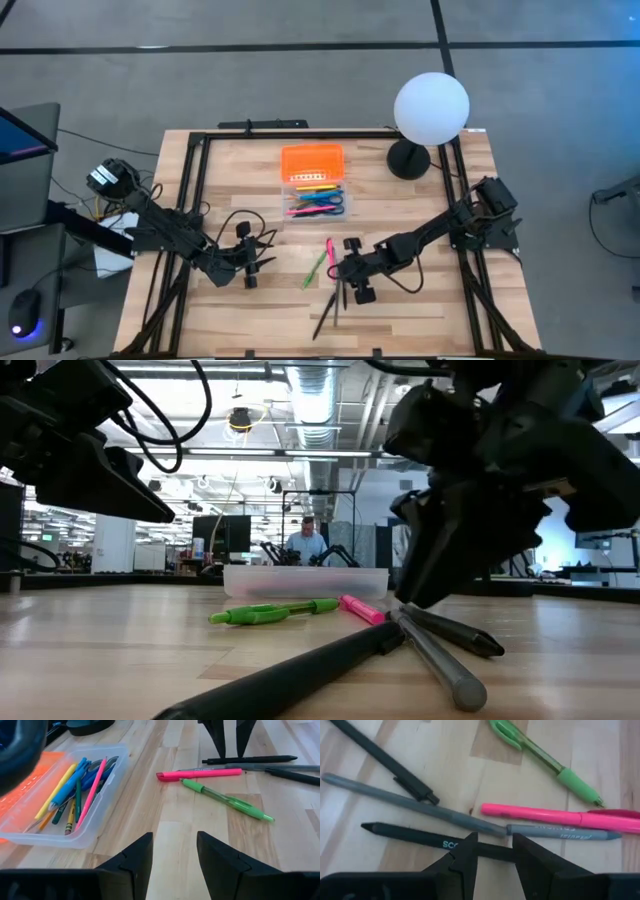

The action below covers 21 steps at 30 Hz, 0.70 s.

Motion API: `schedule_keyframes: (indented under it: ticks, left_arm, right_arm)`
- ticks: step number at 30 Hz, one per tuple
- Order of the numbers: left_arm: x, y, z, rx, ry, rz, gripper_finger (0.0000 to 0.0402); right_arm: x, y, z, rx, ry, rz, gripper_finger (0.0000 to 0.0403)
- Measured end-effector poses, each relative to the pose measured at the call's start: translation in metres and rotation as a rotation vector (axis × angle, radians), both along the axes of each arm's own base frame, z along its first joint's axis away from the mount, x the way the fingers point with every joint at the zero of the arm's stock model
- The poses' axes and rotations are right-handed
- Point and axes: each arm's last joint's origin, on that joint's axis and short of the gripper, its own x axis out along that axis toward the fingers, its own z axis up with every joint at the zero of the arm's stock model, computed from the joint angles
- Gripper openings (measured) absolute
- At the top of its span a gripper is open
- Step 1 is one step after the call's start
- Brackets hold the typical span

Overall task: Pick & place school supplies into a supply box
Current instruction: Put the black pen into the supply box

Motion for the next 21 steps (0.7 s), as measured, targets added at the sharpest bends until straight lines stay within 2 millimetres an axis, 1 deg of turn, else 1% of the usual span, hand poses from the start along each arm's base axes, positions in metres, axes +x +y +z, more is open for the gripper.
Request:
schedule_keyframes:
  ticks: [2,18,21]
  left_arm:
    - [0.0,0.0,0.0,-0.002,0.0,0.001,0.0148]
    - [0.0,0.0,0.0,-0.006,0.0,0.002,0.0148]
    - [0.0,0.0,0.0,-0.006,0.0,0.003,0.0148]
  right_arm:
    - [0.001,-0.002,-0.001,0.009,0.005,-0.021,0.0116]
    - [-0.01,-0.008,-0.008,0.013,0.152,-0.181,0.0116]
    - [-0.012,-0.01,-0.006,0.006,0.164,-0.22,0.0116]
